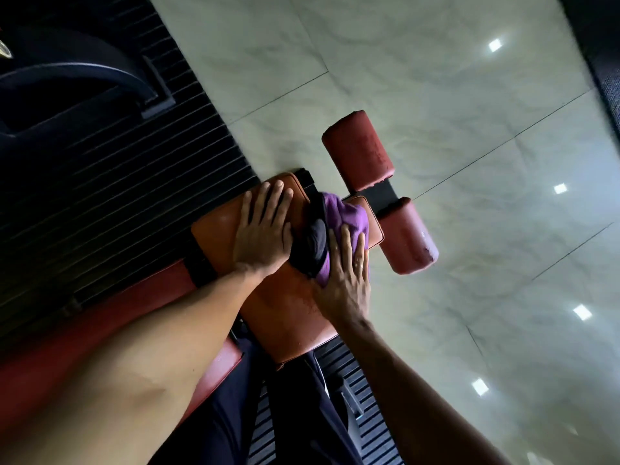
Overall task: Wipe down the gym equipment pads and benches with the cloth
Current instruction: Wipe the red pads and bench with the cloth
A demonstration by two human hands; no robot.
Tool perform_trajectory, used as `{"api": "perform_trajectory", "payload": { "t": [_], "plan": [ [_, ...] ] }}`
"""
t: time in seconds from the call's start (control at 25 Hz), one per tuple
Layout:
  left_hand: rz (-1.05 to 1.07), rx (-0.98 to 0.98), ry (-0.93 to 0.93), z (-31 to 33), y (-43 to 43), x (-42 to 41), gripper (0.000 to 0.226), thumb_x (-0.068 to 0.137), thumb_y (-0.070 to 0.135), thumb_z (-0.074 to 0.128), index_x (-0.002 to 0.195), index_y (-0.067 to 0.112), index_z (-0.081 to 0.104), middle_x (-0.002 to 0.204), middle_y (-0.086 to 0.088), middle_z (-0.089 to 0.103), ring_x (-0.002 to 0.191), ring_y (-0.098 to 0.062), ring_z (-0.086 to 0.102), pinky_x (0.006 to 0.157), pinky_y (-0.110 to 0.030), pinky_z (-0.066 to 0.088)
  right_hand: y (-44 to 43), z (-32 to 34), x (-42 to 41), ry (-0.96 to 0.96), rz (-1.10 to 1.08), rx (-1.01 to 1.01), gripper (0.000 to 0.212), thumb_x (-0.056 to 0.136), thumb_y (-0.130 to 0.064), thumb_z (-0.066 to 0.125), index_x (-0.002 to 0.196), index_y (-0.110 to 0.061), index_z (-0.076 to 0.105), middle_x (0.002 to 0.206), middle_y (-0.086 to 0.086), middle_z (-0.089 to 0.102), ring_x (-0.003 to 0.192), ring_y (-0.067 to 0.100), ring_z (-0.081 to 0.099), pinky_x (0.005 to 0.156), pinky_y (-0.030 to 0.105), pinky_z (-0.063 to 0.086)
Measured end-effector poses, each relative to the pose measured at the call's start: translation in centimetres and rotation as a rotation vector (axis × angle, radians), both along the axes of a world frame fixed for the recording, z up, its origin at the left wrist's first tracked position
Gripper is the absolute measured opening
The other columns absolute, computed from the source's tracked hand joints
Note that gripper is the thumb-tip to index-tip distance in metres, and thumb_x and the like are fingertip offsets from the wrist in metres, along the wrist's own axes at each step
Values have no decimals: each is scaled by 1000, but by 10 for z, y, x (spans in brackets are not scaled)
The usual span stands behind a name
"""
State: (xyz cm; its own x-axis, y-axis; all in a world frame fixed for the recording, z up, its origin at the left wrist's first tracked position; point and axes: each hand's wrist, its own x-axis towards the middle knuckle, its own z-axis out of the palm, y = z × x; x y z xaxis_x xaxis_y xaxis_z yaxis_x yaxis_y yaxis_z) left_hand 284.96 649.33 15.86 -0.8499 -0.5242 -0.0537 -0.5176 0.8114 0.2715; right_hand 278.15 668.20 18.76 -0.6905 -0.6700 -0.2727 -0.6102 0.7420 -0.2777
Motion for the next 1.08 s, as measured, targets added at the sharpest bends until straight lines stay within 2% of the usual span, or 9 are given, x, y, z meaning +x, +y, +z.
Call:
{"api": "perform_trajectory", "payload": {
  "t": [0.12, 0.24, 0.32, 0.48, 0.56, 0.68, 0.76, 0.84, 1.08],
  "plan": [
    [3, -19, -10, -4, 1, 1, 65, 98, 31, 42, 158, 10, 31, 166, -13, 25, 154, -33, 19, 123, -58, 15, -4, -2, 9, -37, -61, -4, 93, 89, -66, 56, 163, -24, 19, 171, 4, 11, 158, 31, -4, 128, 49, 5],
    [3, -17, 4, -5, 2, 1, 65, 98, 32, 38, 159, 11, 29, 166, -12, 23, 155, -33, 17, 124, -57, 12, -27, -6, -23, 55, 15, -43, 83, 90, -61, 58, 159, -22, 34, 167, 8, 26, 156, 37, 8, 128, 53, 8],
    [1, -31, 8, -6, 1, 3, 64, 99, 31, 39, 159, 11, 29, 166, -12, 23, 155, -32, 17, 124, -57, 13, -42, -5, -61, 70, 44, -7, 84, 87, -57, 63, 159, -24, 35, 168, 8, 25, 156, 38, 13, 128, 53, 8],
    [2, -35, -1, -4, 4, 4, 63, 101, 31, 35, 160, 12, 24, 168, -11, 19, 156, -31, 14, 125, -56, 10, -26, -3, -82, -62, -235, -48, 92, 89, -59, 63, 163, -25, 20, 171, 7, 12, 156, 32, 14, 122, 54, 27],
    [-6, -28, -14, -2, 3, 4, 63, 102, 32, 33, 160, 12, 24, 168, -10, 18, 156, -31, 13, 125, -56, 9, -4, 1, -51, -136, -398, -80, 100, 89, -59, 62, 164, -28, 5, 172, 3, -5, 158, 28, 3, 120, 55, 33],
    [-71, -5, 33, 0, 4, 3, 58, 103, 29, 35, 158, 12, 32, 166, -10, 24, 155, -30, 19, 124, -58, 12, -2, 5, -6, -180, -337, -23, 100, 89, -50, 65, 163, -34, 0, 168, 1, -21, 155, 33, -16, 125, 58, 15],
    [-168, 9, 77, -3, 9, 5, 55, 102, 25, 40, 155, 11, 38, 165, -11, 28, 153, -30, 23, 123, -58, 16, -23, 6, -15, -110, -208, 6, 89, 91, -55, 59, 163, -34, 11, 171, 4, -7, 155, 41, -10, 126, 57, 4],
    [-229, 0, 102, -4, 19, 9, 54, 101, 23, 44, 154, 10, 40, 164, -11, 31, 153, -30, 26, 122, -58, 19, -36, 3, -43, -37, -147, -18, 80, 94, -61, 53, 162, -32, 23, 171, 8, 9, 155, 44, 7, 125, 56, 10],
    [-248, 2, 102, -8, 21, 14, 57, 104, 27, 41, 158, 11, 32, 165, -9, 27, 154, -29, 22, 123, -59, 18, -28, 5, -45, -205, -556, -129, 95, 96, -44, 64, 164, -11, 5, 169, 21, -9, 156, 42, 6, 124, 51, 24]
  ]
}}
